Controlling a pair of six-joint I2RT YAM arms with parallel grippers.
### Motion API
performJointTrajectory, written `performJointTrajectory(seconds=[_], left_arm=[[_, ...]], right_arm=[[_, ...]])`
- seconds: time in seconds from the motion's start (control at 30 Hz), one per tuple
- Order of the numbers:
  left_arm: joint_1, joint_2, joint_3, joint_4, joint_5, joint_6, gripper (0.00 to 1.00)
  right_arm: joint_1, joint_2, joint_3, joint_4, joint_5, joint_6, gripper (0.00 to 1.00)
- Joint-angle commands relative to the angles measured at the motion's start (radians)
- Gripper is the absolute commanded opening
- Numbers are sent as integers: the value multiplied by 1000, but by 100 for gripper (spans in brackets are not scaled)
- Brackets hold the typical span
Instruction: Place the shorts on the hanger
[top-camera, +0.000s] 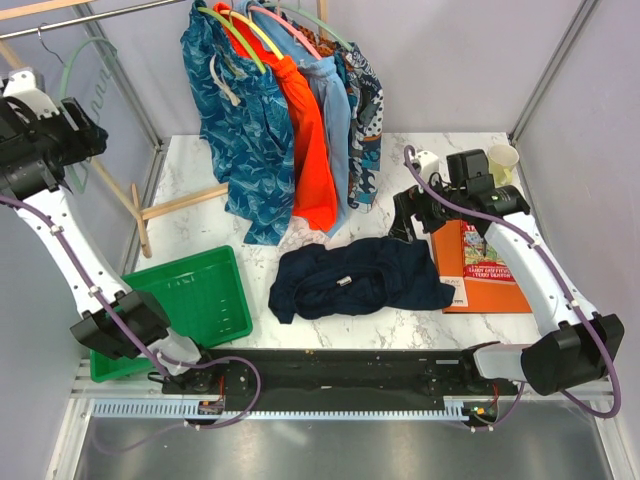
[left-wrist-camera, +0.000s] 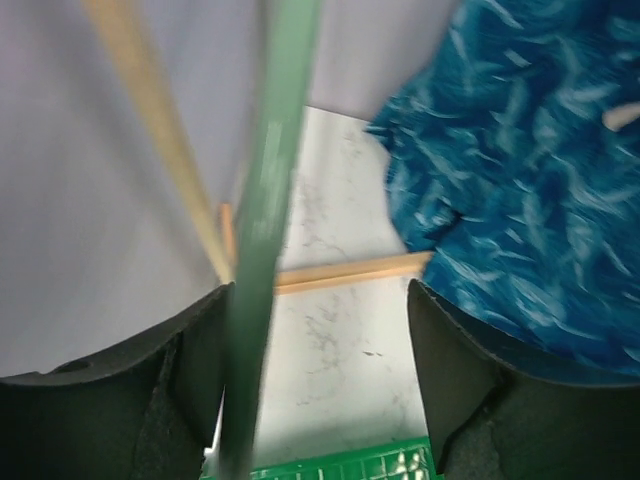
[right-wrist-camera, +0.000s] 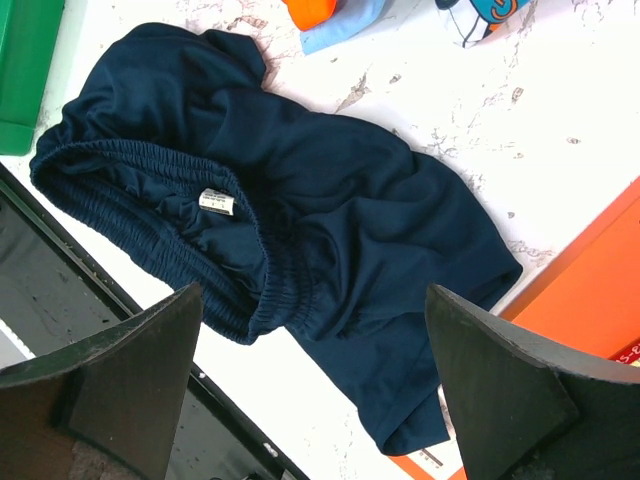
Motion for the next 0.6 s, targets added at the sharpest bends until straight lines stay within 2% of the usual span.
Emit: performJointTrajectory(seconds=[0.0,0.13,0.3,0.37,0.47,0.5,0.57], left_arm=[[6,-2,-46,47,280,39,71],[4,12,-55,136,306,4,63],[3,65,6,182,307,-42,61],[-2,104,31,185,264,-77,59],[-3,142,60,198,259,-107,43],[-3,147,61,205,267,-111,31],[-3,153,55,221,265,-118,21]], right_arm=[[-15,-17,32,7,-42,14,98],[-18,-19,32,10,-47,15,98],[-18,-22,22,13,-48,15,98],[-21,-24,19,19,-48,17,98],[-23,-25,19,19,-48,19,98],[-23,-25,17,18,-48,17,98],[-23,-28,12,18,-50,17,98]])
